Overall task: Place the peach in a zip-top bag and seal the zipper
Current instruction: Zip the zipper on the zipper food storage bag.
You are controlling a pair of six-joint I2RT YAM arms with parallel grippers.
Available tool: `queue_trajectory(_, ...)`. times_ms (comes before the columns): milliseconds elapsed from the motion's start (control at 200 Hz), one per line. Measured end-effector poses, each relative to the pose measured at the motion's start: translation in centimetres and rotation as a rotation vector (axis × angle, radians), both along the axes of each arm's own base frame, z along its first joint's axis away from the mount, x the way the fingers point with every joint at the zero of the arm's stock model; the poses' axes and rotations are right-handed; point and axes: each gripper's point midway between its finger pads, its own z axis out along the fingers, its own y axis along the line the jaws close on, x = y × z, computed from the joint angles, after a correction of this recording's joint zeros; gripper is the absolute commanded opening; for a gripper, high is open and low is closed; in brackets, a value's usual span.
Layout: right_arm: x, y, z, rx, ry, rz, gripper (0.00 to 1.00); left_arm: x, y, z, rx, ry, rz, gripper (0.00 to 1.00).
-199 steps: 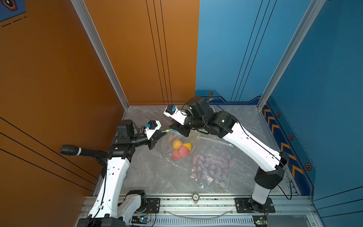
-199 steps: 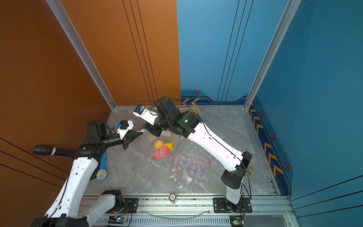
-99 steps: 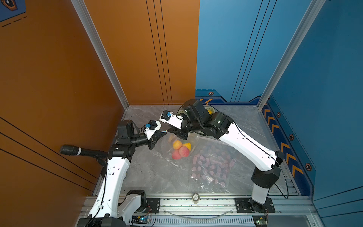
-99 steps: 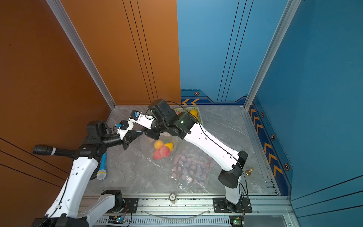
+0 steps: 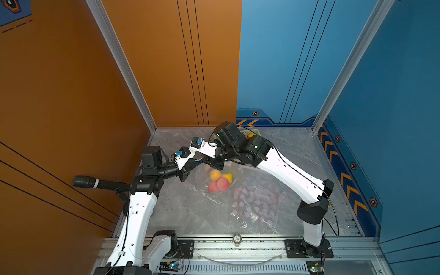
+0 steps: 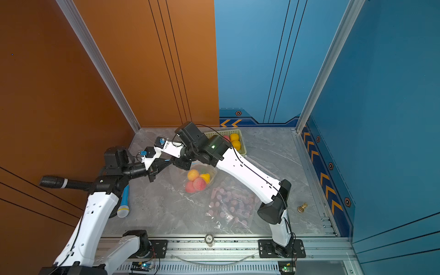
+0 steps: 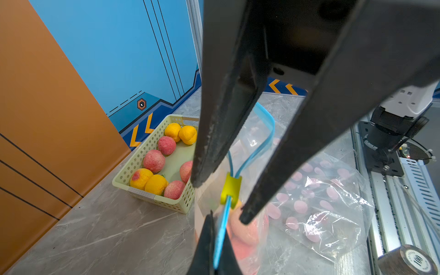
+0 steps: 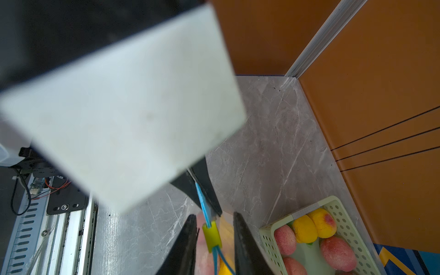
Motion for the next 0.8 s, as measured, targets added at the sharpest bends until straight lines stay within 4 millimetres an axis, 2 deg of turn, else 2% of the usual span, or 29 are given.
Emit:
queue_trajectory(85,-0.13,-0.07,-0.02,-0.005,0.001,0.007,0.2,0.01,0.0,-0.05,0.0,0.001,0.0,0.0)
queue_trajectory(275,-0.3,-0.11,0.1,-0.003,0.004,0.013,0.19,0.01,0.0,-0.06,0.0,0.002,0.0,0.0)
queue_trajectory(481,-0.34,-0.19,0.02,-0.008,0.005,0.017,0.06,0.02,0.01,-0.08,-0.003,0.007,0.003,0.0)
queue_trajectory(671,-0.31,-0.22,-0.06,-0.011,0.007,0.016,0.0,0.12,0.09,-0.12,-0.009,0.024,0.015,0.0)
queue_trajectory(801,-0.2,-0.21,-0.19,-0.013,0.008,0.014,0.0,0.37,0.25,-0.14,-0.016,0.042,0.037,0.0)
